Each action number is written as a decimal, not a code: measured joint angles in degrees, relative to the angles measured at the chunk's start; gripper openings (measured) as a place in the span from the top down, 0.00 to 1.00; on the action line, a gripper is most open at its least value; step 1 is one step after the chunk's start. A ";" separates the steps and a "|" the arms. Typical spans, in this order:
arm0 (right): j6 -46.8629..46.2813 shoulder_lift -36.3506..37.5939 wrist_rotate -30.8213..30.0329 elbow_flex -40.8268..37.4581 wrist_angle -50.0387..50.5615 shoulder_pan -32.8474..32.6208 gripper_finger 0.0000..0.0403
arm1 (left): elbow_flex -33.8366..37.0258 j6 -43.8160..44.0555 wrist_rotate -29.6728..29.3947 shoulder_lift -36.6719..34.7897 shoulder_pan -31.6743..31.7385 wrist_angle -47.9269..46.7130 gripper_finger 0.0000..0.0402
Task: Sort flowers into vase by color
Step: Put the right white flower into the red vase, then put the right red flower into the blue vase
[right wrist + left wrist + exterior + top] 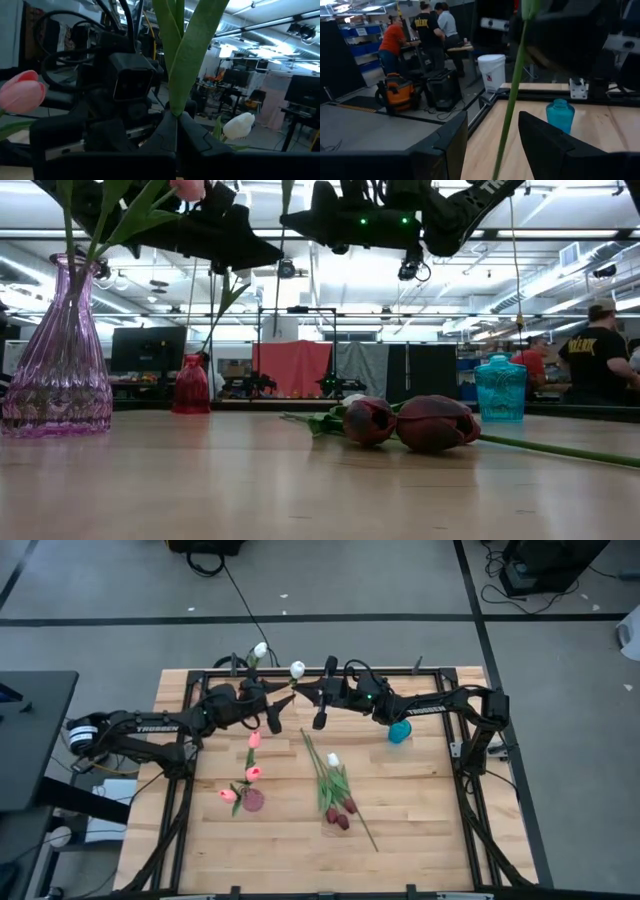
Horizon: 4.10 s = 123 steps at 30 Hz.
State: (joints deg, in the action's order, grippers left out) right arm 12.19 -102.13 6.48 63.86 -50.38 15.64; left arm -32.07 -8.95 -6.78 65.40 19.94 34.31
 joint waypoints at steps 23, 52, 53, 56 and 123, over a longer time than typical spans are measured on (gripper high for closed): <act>-4.83 2.24 -0.40 0.00 11.34 -0.02 0.68 | 1.37 3.32 4.56 -6.41 4.49 -2.84 0.98; -9.22 5.81 -2.56 -22.73 -12.49 -0.03 0.70 | 16.24 1.47 -23.12 -26.34 7.87 -5.56 0.98; -9.22 5.81 -2.59 -22.73 -12.49 -0.18 0.70 | 16.24 1.36 -23.24 -26.12 7.89 -5.36 0.98; -9.18 5.81 -3.45 -22.73 -12.49 -0.76 0.70 | 16.26 0.24 -23.30 -25.36 8.57 -5.15 0.99; -36.68 6.95 -11.49 -4.90 69.03 -21.95 0.54 | 12.72 12.44 -19.62 -30.98 -3.47 -38.30 0.53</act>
State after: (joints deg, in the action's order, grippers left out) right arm -24.50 -95.18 -5.01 58.96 18.65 -6.31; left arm -19.35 3.49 -26.39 34.42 16.47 -4.00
